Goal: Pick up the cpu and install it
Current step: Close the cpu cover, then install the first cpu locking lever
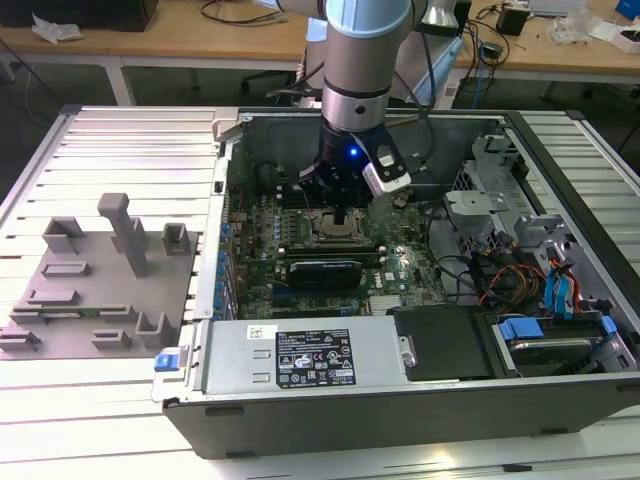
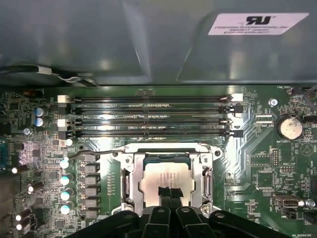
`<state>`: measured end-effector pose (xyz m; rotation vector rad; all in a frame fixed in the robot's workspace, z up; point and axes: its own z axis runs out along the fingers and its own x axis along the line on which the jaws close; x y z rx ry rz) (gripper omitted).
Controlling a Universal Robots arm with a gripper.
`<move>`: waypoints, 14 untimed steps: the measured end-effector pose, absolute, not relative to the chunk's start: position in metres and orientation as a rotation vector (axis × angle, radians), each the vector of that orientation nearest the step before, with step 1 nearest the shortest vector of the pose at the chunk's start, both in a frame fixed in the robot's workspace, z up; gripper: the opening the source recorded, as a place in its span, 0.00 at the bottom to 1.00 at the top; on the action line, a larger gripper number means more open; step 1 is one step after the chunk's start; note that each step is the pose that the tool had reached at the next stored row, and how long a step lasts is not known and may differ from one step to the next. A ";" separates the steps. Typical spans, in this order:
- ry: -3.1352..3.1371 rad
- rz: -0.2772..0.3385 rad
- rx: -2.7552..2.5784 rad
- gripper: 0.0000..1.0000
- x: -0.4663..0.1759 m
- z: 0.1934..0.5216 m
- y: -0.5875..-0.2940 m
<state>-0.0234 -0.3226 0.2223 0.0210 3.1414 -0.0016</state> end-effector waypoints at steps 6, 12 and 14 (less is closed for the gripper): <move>3.141 -0.001 0.021 0.11 -0.023 0.233 -0.323; 3.141 -0.002 0.021 0.11 -0.023 0.233 -0.323; 3.141 -0.002 0.021 0.11 -0.023 0.234 -0.323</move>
